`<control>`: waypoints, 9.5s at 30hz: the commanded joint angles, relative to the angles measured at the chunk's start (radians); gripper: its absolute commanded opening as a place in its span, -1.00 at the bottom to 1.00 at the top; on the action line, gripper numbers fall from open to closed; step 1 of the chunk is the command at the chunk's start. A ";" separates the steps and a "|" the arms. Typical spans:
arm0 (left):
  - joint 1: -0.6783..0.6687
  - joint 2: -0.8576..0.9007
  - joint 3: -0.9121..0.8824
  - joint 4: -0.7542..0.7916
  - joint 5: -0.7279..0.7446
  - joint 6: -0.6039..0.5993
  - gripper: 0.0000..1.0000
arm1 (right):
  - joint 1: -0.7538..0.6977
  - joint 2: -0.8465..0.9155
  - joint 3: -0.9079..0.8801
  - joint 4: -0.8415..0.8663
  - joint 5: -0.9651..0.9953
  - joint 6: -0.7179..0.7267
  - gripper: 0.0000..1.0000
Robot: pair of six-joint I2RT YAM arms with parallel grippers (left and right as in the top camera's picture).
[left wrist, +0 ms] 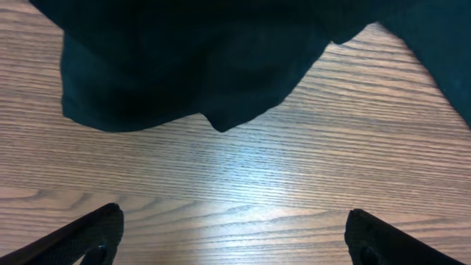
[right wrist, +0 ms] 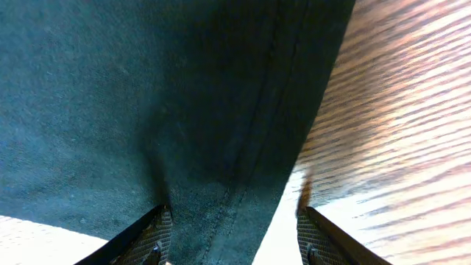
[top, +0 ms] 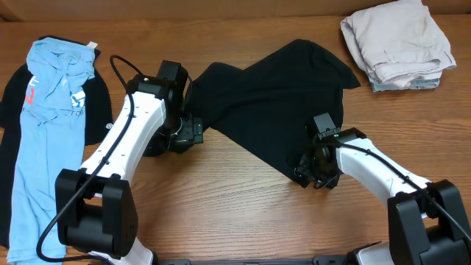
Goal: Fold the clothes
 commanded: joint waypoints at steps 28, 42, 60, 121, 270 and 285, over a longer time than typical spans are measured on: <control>0.005 0.000 -0.247 0.321 -0.165 0.076 0.41 | -0.001 0.010 -0.049 0.060 -0.078 -0.082 -0.85; 0.005 0.000 -0.411 0.495 -0.244 0.148 0.13 | -0.001 0.010 -0.049 0.063 -0.068 -0.082 -0.75; 0.011 -0.001 -0.270 0.348 -0.242 0.111 -0.91 | -0.077 -0.012 0.045 -0.045 -0.037 -0.119 -0.92; 0.079 0.209 1.405 -0.352 -0.480 0.278 -0.91 | -0.280 0.225 1.559 -0.745 0.088 -0.442 -0.92; -0.316 -0.179 -0.509 0.498 -0.082 0.136 0.04 | -0.303 -0.314 0.423 -0.344 -0.072 -0.302 0.43; -0.315 -0.013 -0.505 0.530 -0.087 0.154 -0.38 | -0.303 -0.314 0.423 -0.341 -0.072 -0.302 0.43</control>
